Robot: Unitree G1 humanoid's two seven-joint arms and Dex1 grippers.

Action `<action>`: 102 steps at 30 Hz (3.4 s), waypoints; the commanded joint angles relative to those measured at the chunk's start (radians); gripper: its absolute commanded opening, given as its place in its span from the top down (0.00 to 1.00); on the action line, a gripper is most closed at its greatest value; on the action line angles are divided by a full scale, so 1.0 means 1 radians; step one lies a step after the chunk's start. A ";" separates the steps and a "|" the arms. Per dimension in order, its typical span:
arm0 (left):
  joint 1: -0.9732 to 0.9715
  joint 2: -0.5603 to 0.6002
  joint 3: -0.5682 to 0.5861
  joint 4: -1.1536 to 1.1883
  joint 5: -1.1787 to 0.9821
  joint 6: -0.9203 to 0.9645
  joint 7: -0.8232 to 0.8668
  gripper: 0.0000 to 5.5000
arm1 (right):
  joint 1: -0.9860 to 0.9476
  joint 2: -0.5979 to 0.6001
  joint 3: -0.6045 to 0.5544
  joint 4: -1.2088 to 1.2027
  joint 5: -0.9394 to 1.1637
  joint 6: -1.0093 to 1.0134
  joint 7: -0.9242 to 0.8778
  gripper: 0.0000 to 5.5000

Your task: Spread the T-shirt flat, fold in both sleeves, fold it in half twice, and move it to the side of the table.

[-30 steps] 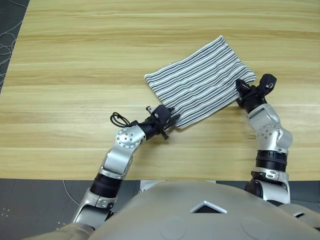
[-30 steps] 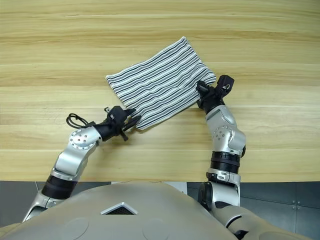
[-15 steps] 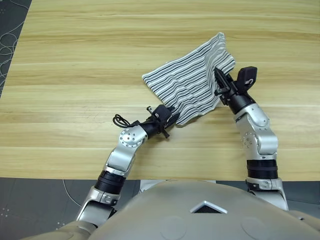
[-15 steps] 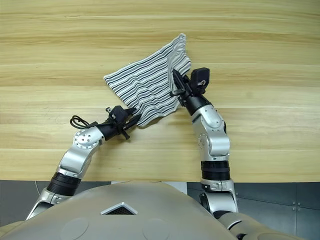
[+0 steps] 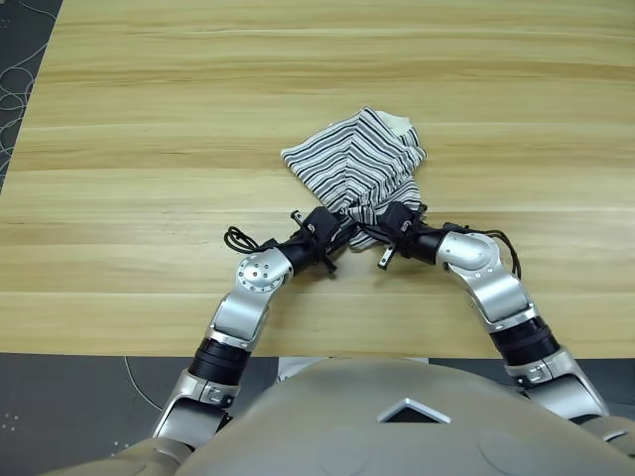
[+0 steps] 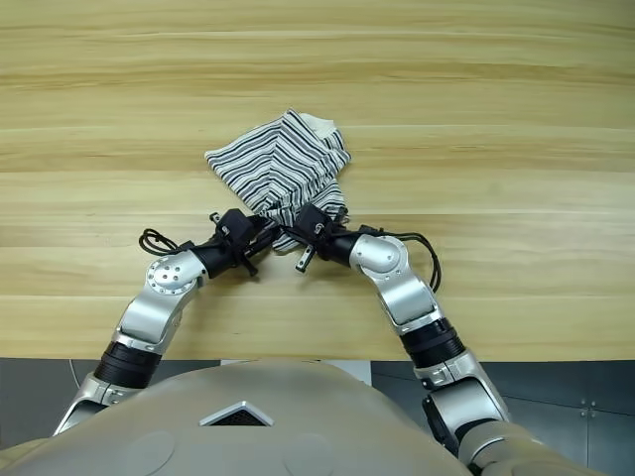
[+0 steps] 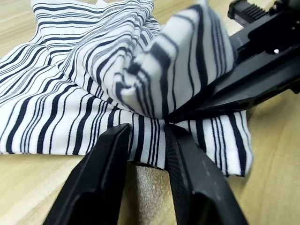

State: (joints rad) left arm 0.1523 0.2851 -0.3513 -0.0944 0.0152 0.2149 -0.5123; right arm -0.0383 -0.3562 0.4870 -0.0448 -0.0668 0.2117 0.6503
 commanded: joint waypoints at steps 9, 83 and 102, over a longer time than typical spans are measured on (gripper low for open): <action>0.040 0.139 0.252 -0.247 -0.157 0.107 -0.057 0.75 | -0.012 -0.025 0.028 0.069 -0.027 0.191 0.048 0.98; -0.101 0.083 0.120 -0.400 -0.171 0.160 -0.012 0.75 | -0.328 -0.065 -0.190 0.469 -0.002 0.056 0.078 0.67; -0.079 0.074 0.117 -0.412 -0.172 0.135 -0.014 0.75 | -0.428 0.144 -0.270 0.704 0.028 -0.080 -0.082 0.67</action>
State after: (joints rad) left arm 0.0682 0.3602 -0.2358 -0.5030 -0.1523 0.3544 -0.5311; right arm -0.4770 -0.2268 0.2179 0.6424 -0.0437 0.1272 0.5673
